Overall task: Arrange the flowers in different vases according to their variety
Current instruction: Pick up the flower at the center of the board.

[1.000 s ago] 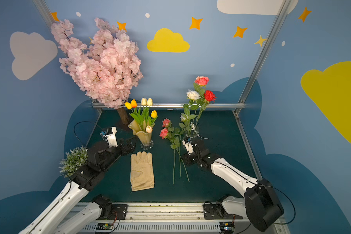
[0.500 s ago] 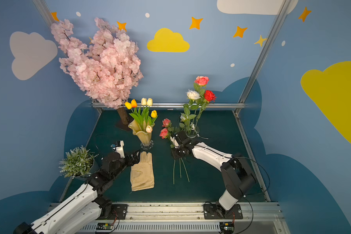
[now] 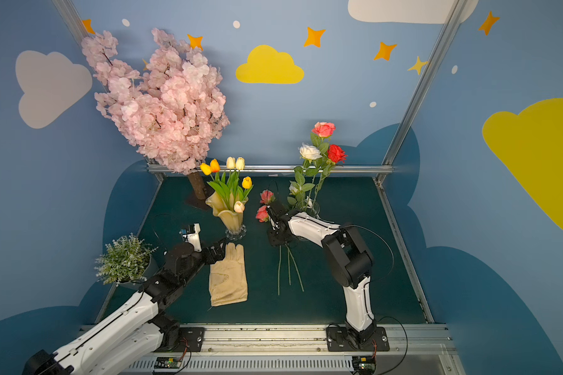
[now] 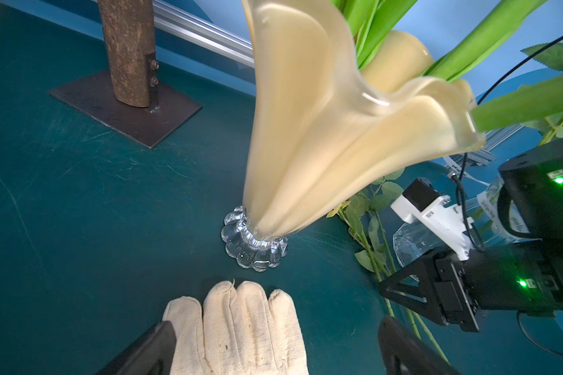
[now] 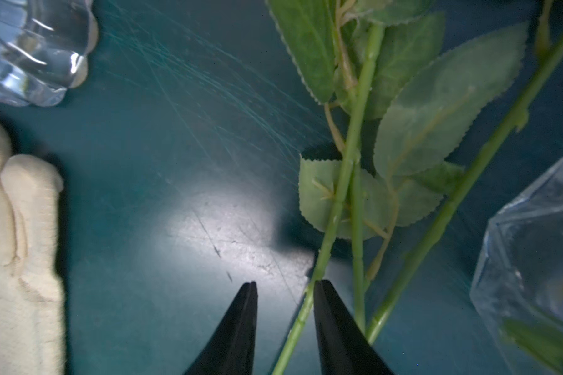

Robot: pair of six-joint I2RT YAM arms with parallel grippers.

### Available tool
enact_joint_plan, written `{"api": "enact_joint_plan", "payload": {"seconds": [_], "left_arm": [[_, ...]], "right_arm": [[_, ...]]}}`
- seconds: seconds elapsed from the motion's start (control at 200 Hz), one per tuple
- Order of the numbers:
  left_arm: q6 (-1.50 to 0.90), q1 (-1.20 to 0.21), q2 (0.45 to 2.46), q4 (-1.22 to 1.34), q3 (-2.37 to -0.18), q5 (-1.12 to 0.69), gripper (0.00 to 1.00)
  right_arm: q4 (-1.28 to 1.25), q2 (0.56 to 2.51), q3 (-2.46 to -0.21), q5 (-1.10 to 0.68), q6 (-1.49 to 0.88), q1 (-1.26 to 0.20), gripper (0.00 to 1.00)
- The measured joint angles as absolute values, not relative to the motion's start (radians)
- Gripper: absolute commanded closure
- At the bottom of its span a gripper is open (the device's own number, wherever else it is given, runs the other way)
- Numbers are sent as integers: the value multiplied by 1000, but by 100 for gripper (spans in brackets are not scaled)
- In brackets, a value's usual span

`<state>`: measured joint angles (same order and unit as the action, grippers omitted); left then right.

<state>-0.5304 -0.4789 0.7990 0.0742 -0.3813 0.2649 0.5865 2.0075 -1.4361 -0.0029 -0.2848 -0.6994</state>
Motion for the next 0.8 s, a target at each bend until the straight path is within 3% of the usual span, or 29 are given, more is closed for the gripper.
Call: {"api": "enact_joint_plan", "payload": {"seconds": [0.165, 0.385, 0.451, 0.546, 0.801], "left_arm": [[-530, -479, 799, 78, -382, 262, 0], [-530, -479, 809, 85, -382, 262, 0], [-530, -479, 816, 86, -384, 261, 0], [-530, -479, 819, 86, -384, 259, 0], [-530, -479, 819, 88, -384, 259, 0]], "right_arm": [[621, 2054, -1475, 12, -290, -682, 66], [647, 2103, -1530, 15, -292, -678, 79], [653, 2110, -1539, 17, -292, -680, 91], [654, 2111, -1541, 21, -298, -682, 100], [612, 2023, -1463, 24, -311, -703, 100]]}}
